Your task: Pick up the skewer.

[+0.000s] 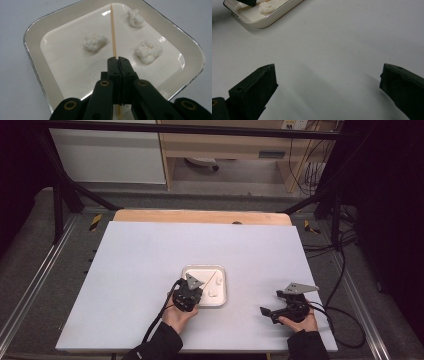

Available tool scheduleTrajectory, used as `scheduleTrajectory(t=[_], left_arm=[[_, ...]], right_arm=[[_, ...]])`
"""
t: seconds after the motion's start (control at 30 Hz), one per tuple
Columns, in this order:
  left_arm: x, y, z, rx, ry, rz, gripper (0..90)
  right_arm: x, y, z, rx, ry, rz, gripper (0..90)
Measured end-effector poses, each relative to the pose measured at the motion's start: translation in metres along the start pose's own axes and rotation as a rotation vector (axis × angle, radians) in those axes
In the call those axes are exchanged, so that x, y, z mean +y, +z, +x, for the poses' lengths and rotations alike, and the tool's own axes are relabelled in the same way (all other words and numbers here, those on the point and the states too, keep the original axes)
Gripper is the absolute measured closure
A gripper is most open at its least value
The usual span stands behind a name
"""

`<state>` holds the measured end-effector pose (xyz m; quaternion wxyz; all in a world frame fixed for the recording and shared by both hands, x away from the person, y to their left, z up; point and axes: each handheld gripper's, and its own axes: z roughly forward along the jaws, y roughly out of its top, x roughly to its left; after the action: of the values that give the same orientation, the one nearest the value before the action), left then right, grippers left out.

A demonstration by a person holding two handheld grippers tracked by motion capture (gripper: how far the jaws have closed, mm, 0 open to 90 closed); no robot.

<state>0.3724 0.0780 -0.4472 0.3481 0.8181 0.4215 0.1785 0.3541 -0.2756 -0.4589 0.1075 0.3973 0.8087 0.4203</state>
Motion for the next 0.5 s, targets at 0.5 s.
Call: scheduleTrajectory(t=[0.5], left_arm=[[0.003,-0.023,0.009,-0.047,-0.001,-0.094,88.8]], right_arm=[[0.0,0.0,0.0,0.0,0.005,-0.002,1.5]])
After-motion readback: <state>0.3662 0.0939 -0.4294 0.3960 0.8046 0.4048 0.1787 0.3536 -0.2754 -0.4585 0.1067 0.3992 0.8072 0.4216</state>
